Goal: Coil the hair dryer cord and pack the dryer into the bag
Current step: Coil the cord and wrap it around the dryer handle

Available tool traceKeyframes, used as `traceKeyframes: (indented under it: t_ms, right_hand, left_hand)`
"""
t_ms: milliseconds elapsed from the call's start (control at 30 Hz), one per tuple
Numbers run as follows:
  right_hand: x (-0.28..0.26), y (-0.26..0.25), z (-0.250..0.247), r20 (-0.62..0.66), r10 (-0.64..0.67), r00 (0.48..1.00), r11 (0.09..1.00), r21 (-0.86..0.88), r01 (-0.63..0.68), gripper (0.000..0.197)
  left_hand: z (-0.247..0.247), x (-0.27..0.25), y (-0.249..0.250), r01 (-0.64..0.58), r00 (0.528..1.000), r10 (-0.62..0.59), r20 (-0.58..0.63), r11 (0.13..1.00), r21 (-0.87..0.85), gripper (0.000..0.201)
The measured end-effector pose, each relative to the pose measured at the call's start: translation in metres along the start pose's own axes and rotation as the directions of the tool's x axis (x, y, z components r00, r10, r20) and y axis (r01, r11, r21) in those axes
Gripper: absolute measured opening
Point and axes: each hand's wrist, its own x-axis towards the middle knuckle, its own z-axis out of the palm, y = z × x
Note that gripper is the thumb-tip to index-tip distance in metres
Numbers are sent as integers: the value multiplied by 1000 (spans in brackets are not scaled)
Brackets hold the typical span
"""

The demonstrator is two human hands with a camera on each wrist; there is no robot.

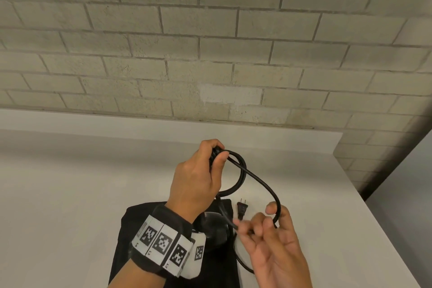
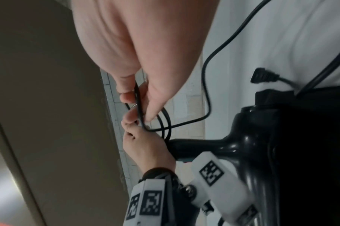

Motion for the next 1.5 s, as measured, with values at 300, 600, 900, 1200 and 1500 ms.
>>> traceKeyframes:
  t_ms: [300, 600, 900, 1200, 1500]
  right_hand:
    - [-6, -35, -36, -14, -138, 990, 585, -808, 70, 13]
    - [-17, -30, -22, -166, -96, 981, 988, -135, 74, 58]
    - [-15, -53, -84, -113, -171, 979, 400, -916, -36, 31]
    - [-13, -63, -117, -610, -106, 785, 787, -535, -308, 36]
    - [-5, -73, -103, -535, -278, 798, 453, -805, -382, 63]
  left_hand:
    - [-3, -2, -3, 25, 999, -26, 23, 1000, 15, 36]
    - [3, 3, -7, 36, 999, -36, 12, 999, -28, 31]
    - [-7, 4, -25, 59, 998, -60, -21, 998, -37, 35]
    - [-9, 2, -23, 56, 998, -57, -12, 998, -22, 38]
    - [-6, 1, -10, 28, 1000, -28, 5, 999, -33, 41]
